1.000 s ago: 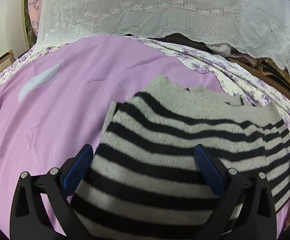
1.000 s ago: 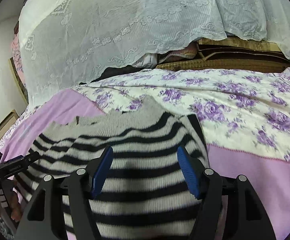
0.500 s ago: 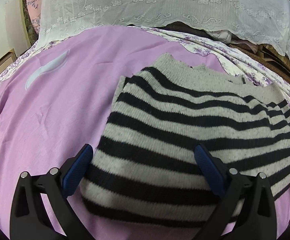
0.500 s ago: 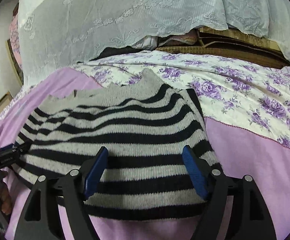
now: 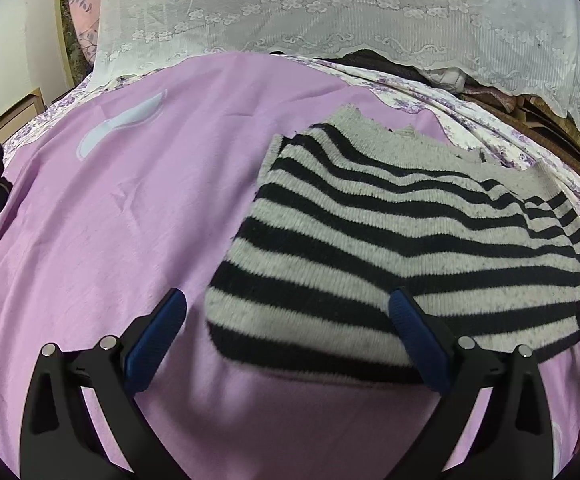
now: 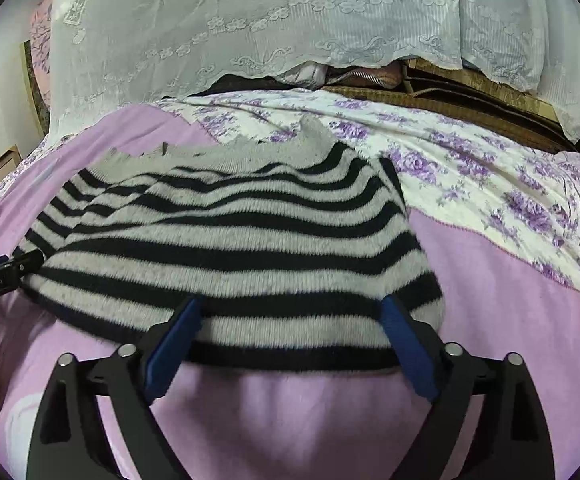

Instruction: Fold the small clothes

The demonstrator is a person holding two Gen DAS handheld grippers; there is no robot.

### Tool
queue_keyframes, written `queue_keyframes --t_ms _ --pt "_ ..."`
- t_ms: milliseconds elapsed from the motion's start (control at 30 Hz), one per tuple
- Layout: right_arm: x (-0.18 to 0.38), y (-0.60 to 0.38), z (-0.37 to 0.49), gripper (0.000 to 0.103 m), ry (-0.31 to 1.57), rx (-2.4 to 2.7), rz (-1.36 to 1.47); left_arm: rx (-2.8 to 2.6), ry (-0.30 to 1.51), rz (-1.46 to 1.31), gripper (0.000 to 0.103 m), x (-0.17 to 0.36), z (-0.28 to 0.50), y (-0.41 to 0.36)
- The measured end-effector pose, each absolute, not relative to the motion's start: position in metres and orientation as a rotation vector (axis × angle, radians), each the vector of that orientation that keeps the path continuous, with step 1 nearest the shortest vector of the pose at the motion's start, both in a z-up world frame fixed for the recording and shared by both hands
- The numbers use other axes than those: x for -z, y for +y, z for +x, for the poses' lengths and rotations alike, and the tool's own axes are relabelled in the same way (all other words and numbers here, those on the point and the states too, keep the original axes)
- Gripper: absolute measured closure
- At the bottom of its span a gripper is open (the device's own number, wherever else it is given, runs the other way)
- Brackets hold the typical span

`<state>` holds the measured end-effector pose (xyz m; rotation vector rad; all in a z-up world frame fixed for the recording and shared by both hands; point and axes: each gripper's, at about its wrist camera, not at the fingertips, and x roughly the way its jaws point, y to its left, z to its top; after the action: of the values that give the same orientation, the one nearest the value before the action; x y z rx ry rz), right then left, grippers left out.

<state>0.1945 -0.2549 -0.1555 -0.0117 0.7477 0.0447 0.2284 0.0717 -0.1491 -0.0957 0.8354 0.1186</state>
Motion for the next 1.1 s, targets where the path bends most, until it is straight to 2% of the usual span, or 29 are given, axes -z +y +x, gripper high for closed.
queue_keyframes --t_ms 333,600,1100 --pt "0.167 -0.273 0.176 0.005 0.828 -0.079 0.126 -0.146 0.783 -0.085 0.004 0.140 0.193 0.076" --pt "0.168 -0.297 0.154 0.005 0.794 -0.135 0.310 -0.148 0.731 -0.055 0.004 0.132 0.167 0.069" --pt "0.169 -0.315 0.158 0.005 0.768 -0.161 0.445 -0.096 0.672 0.077 0.004 0.114 0.176 0.031"
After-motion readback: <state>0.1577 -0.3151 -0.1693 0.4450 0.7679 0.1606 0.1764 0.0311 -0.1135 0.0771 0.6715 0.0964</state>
